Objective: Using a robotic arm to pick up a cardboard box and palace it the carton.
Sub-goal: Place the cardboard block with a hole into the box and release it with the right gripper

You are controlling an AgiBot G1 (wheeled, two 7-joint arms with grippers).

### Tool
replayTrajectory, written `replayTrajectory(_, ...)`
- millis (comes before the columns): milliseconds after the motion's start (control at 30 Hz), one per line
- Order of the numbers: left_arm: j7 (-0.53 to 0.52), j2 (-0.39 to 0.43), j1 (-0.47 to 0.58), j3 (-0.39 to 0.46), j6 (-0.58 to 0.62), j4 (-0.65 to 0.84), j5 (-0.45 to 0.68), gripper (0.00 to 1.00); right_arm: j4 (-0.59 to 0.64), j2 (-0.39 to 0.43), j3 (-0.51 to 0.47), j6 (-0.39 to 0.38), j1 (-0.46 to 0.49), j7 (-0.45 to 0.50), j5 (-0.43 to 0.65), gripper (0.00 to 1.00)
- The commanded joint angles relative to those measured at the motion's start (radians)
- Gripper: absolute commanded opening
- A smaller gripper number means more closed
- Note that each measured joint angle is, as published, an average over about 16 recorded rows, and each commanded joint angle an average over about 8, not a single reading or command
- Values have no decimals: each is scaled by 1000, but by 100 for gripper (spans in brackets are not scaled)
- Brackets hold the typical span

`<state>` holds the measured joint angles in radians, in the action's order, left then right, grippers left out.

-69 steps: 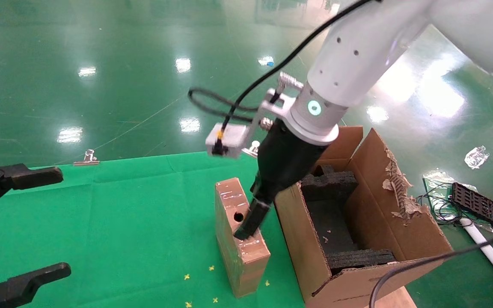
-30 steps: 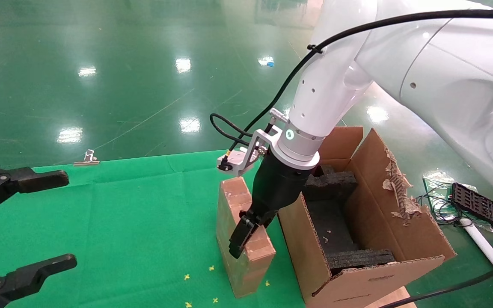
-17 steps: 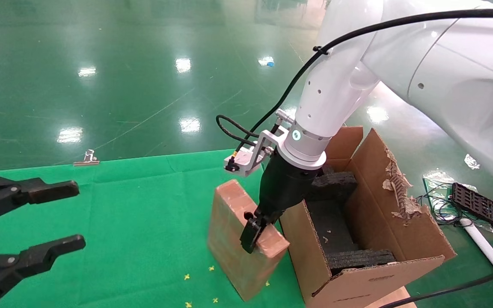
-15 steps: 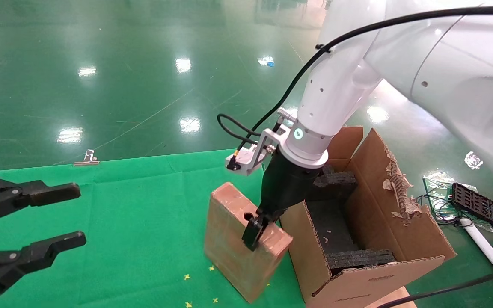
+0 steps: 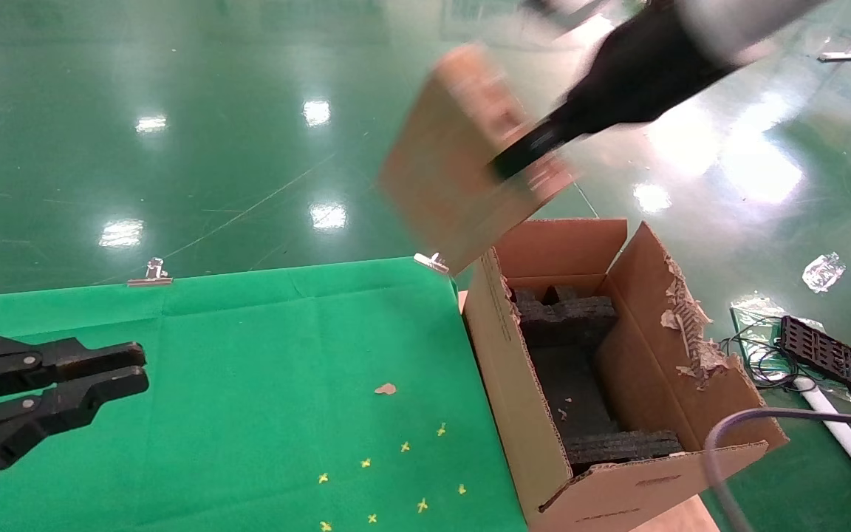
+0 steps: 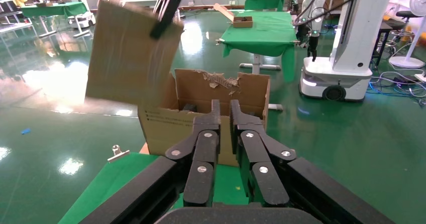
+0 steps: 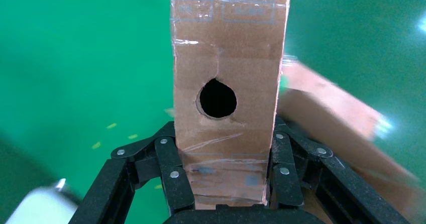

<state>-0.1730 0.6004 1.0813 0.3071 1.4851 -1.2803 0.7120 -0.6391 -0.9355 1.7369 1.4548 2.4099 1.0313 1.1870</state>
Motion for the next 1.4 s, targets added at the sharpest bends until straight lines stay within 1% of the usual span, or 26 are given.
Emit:
replayTrajectory(33, 0, 0, 0, 0, 0, 0, 0, 0, 7, 47, -3, -11, 57, -4, 23, 0)
replayTrajectory(167, 0, 0, 0, 0, 0, 0, 0, 0, 36, 115, 26, 10, 93, 51, 75, 0)
replayTrajectory(267, 0, 0, 0, 0, 0, 0, 0, 0, 54, 157, 51, 32, 91, 98, 102, 0)
replayTrajectory(300, 0, 0, 0, 0, 0, 0, 0, 1, 59, 169, 59, 39, 87, 112, 110, 0)
replayTrajectory(333, 0, 0, 0, 0, 0, 0, 0, 8, 63, 180, 67, 45, 81, 126, 117, 0)
replayTrajectory(533, 0, 0, 0, 1, 0, 0, -1, 83, 88, 221, 107, 59, 21, 186, 148, 0)
replayTrajectory(567, 0, 0, 0, 1, 0, 0, -1, 94, 93, 224, 112, 58, 9, 193, 151, 0)
replayTrajectory(600, 0, 0, 0, 1, 0, 0, -1, 100, 99, 226, 117, 57, -4, 199, 153, 0)
replayTrajectory(867, 1, 0, 0, 1, -1, 0, -1, 100, 154, 216, 146, 33, -87, 216, 174, 0)
replayTrajectory(1167, 1, -1, 0, 2, -1, 0, -1, 100, 199, 199, 160, -11, -161, 180, 186, 0)
replayTrajectory(1400, 1, -1, 0, 2, -1, 0, -1, 100, 231, 193, 154, -68, -248, 149, 165, 0)
